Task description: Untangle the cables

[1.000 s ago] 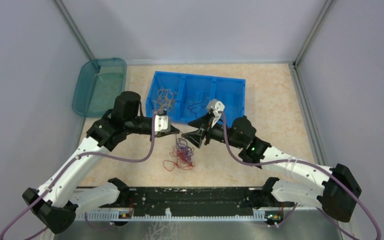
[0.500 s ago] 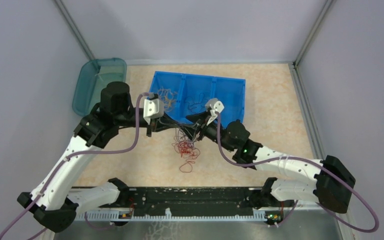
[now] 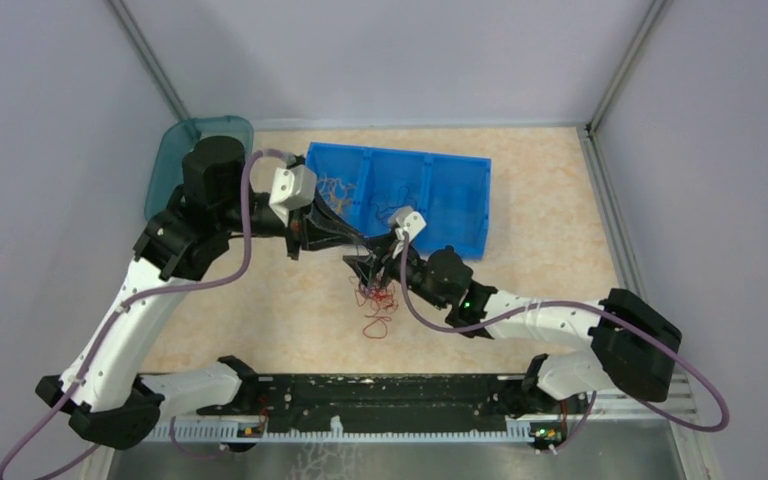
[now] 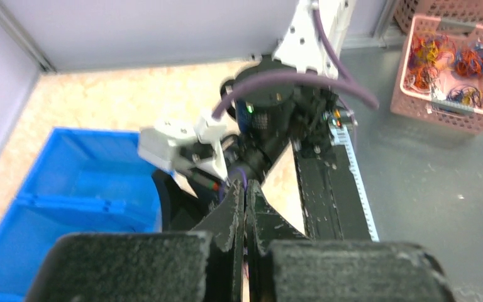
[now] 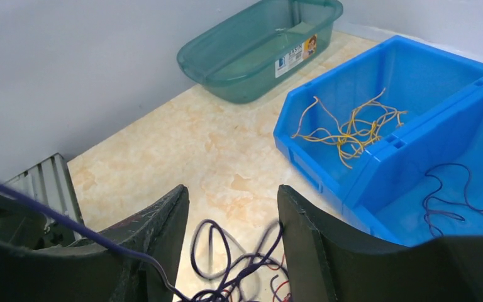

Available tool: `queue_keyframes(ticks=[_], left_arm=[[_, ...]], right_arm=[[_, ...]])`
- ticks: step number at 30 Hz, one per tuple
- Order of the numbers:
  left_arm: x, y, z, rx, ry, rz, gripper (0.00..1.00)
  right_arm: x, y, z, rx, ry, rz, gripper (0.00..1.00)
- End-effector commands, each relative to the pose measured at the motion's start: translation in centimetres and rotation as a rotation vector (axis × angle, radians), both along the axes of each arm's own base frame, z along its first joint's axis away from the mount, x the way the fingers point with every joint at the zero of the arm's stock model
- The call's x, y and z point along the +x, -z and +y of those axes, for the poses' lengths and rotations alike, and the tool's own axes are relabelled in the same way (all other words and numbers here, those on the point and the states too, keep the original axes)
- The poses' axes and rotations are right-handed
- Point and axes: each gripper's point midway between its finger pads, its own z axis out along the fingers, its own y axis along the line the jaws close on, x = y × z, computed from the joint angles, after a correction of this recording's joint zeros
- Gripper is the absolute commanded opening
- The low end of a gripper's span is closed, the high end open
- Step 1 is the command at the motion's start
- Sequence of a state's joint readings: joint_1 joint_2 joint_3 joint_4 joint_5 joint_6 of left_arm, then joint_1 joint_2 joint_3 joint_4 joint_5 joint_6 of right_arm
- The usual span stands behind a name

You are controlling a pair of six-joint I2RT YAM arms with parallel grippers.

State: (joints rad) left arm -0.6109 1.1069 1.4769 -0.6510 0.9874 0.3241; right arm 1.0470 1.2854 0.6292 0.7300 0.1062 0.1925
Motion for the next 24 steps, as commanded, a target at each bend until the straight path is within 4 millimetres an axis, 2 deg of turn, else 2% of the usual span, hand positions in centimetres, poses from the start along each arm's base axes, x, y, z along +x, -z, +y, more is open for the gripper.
queue_keyframes(ticks=[1, 8, 14, 20, 24], left_arm=[[-0.5, -4.9, 0.0, -0.083, 0.019, -0.104, 0.01], [1.0, -12.2, 0.7, -0.207, -0.089, -0.377, 0.01], [2.0, -18.0, 1.9, -0.335, -0.213, -0.569, 0.01], [1.9, -22.4, 3.0, -0.435, -0.277, -0.693, 0.0], [1.9, -23.3, 3.1, -0.445, -0.282, -0.725, 0.0]], right_arm=[[-0.3, -1.7, 0.2, 0.124, -0.001, 0.004, 0.55], [-1.1, 2.5, 0.0, 0.115, -0.02, 0.095, 0.54], [-1.5, 4.7, 0.2, 0.1, -0.034, 0.146, 0.54], [-1.6, 6.2, 0.4, 0.083, -0.039, 0.177, 0.54], [-1.7, 6.0, 0.2, 0.091, -0.04, 0.178, 0.54]])
